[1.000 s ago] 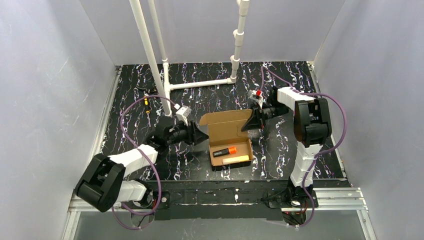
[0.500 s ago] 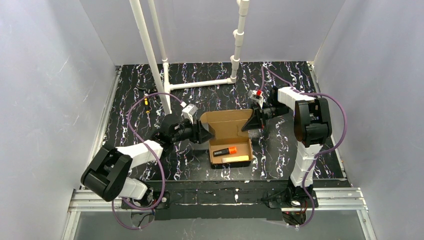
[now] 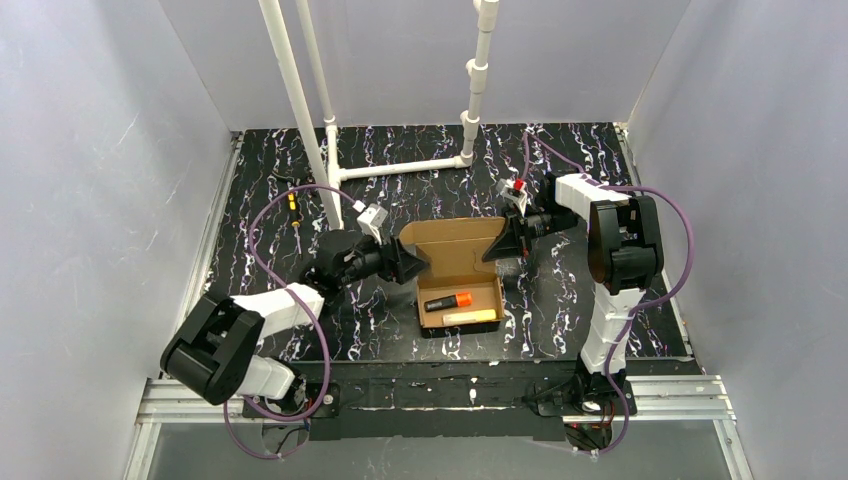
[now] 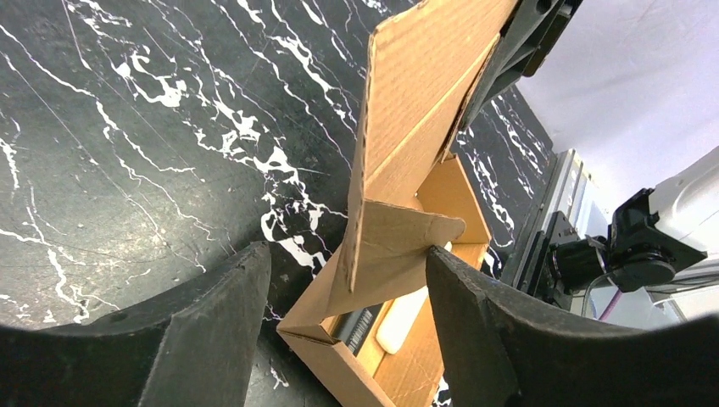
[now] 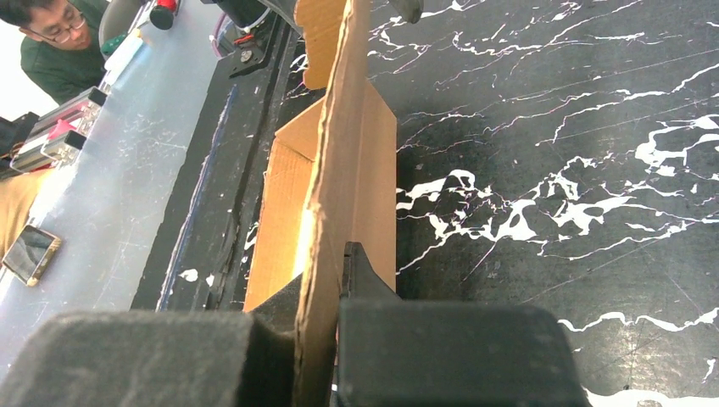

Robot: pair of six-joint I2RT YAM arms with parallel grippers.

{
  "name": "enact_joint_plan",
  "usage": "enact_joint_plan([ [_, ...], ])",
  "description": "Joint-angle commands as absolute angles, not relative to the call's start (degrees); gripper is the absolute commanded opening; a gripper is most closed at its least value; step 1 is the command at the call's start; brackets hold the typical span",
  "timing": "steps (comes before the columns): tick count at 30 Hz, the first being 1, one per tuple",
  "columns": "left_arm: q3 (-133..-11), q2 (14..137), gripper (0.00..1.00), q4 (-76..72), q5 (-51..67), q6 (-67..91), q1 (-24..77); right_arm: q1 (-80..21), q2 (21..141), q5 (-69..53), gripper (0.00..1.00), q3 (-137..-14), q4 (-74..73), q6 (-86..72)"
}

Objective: Fold the paper box

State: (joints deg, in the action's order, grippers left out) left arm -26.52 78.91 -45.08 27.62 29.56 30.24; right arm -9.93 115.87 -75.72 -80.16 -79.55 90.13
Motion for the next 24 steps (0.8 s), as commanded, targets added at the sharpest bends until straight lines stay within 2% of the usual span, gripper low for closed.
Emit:
enact_joint_plan([
  [1,-24.41,75.59,0.67,-50.91,27.95,29.71,28.83,-10.55,113.17,-78.75,0.01,-81.98,-81.39,89.59],
  [12,-23.59,77.08,0.66,-59.72,36.23,29.48,27.15,-11.53,110.98,-80.34,0.01,-82.17,-81.47,87.96],
  [18,-21.54,78.21,0.66,-69.20,39.43,33.13,24.32,-12.37,108.82,-81.23,0.01,-82.10,-81.48,87.36],
  [24,-22.75,79.93,0.62,-71.72,44.05,36.43,23.91,-12.68,108.57,-81.95,0.01,-82.21,-81.45,86.72],
])
